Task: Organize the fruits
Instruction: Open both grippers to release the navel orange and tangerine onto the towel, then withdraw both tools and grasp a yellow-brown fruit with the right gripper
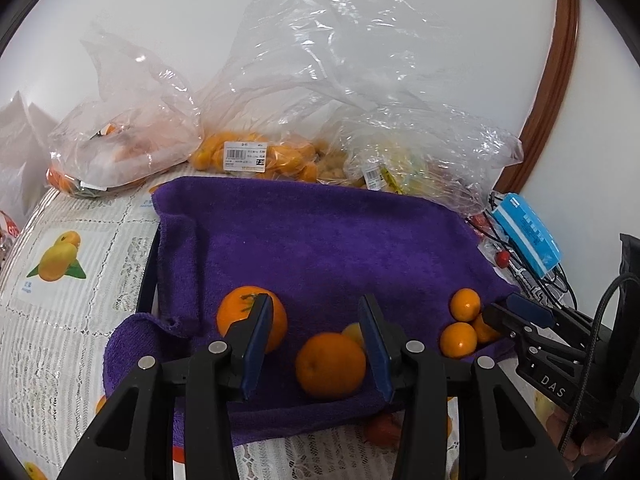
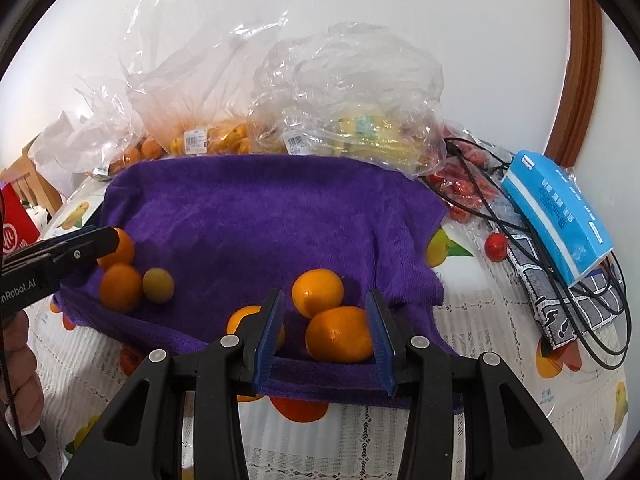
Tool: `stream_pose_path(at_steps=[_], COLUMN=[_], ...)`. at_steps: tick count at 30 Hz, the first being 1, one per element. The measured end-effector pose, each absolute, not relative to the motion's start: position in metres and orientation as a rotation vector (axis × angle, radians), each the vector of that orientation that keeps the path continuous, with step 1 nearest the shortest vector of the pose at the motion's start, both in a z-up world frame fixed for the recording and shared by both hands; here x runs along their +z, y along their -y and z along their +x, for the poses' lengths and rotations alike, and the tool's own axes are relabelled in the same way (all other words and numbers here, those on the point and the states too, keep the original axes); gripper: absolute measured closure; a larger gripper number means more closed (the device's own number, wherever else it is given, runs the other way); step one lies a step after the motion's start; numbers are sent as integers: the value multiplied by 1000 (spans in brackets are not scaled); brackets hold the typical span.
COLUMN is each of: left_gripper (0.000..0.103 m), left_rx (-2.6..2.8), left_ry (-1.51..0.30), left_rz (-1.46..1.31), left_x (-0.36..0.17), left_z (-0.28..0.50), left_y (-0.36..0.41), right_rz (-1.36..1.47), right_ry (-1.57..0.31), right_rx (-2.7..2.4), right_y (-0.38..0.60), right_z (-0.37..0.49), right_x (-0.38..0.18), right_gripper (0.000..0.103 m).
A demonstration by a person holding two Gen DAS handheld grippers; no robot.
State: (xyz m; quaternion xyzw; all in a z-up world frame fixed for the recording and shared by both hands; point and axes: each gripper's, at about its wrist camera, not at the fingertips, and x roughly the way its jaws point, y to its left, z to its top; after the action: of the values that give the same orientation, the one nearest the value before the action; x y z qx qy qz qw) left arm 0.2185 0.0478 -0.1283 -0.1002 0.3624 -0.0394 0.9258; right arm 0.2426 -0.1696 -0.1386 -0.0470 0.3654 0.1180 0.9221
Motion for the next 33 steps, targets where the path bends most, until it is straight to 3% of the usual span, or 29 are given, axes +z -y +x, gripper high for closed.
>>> stream_pose_path(at_steps=[5,33], left_gripper=[54,52], left_rx=[-94,-96], left_ry=[-738,-691], left_rz=[-215,-164], left_x=[-126,-108], left_z=[216,168], left_y=[-48,-48], right_rz=[-86,-61], right_ry=[-742,-690], right_rx=[241,141], right_y=[171,172], right_z=[242,157], right_x=[-137,-104], right_gripper=[59,58])
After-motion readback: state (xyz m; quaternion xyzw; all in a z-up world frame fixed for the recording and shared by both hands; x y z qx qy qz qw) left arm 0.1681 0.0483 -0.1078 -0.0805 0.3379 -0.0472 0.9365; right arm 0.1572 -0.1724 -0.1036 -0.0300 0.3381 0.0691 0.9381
